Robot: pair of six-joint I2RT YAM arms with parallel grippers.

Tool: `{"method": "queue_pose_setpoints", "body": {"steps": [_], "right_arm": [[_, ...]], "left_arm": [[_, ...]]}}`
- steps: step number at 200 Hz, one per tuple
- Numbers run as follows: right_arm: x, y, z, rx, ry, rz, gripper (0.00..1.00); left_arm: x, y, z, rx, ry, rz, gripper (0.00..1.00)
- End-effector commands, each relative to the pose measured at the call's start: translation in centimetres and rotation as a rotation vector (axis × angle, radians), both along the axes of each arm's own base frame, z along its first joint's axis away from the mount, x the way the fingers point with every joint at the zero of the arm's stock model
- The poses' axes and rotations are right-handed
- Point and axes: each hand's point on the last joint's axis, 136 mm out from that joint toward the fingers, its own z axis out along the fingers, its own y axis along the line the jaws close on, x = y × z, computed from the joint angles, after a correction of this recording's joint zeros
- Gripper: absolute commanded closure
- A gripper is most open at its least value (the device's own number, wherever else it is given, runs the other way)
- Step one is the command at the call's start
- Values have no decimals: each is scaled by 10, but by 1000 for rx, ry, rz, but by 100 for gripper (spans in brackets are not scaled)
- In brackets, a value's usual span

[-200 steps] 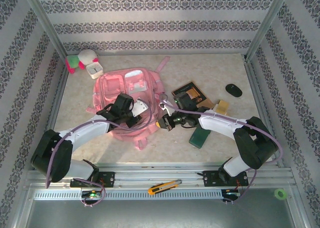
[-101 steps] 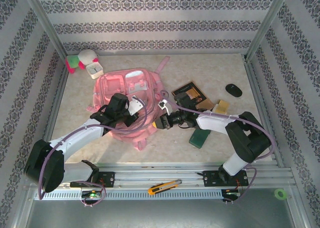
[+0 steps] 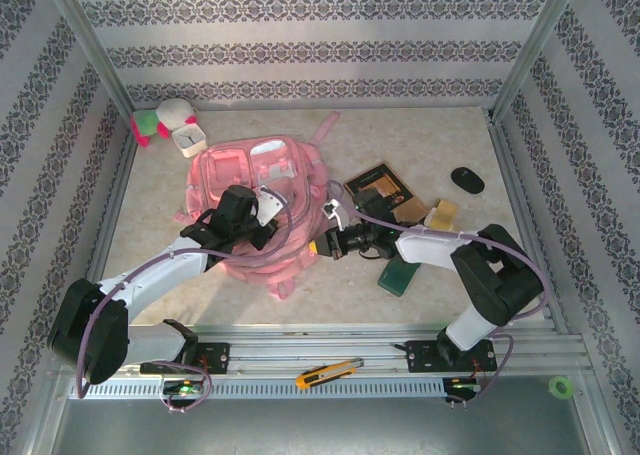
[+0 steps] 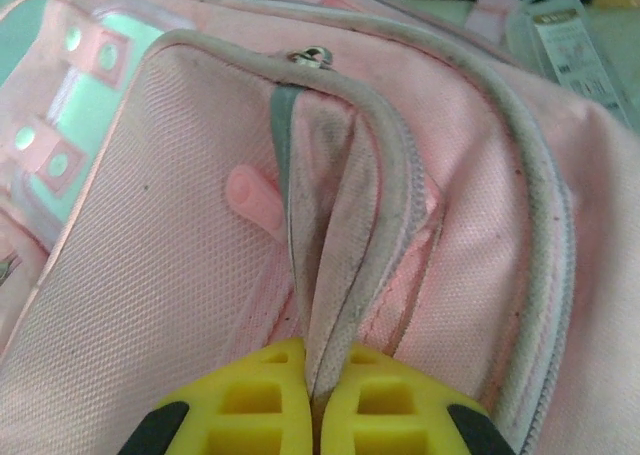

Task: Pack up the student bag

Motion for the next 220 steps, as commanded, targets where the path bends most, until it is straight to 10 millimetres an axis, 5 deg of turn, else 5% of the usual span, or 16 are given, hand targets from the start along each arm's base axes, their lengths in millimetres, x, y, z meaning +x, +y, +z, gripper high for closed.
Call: {"method": "queue_pose_setpoints", "body": {"steps": [1,33,64,120,152,202,220], "right_arm": [[-10,17,29,38,-58,-14,100],[-33,41,45,53,-63,-7,100],[-45,59,49,77,-42,-27,100],[-22,82,66,179,-33,-184,100],[-11,60,59,144,-45,-265,100],[8,12,41,70,-26,-273,100],[17,3,40,44,-27,-244,100]], "left_arm": [[31,1,48,-176,-107,233,100],[51,3,67,-264,-126,376,100],[66,-17,82,-332,-127,353,100],[66,-35,102,-482,-102,326,100],[59,-18,106,-453,-95,398,100],[18,7,78,-420,79,523,100],[14,1,70,-429,111,494,69]]}}
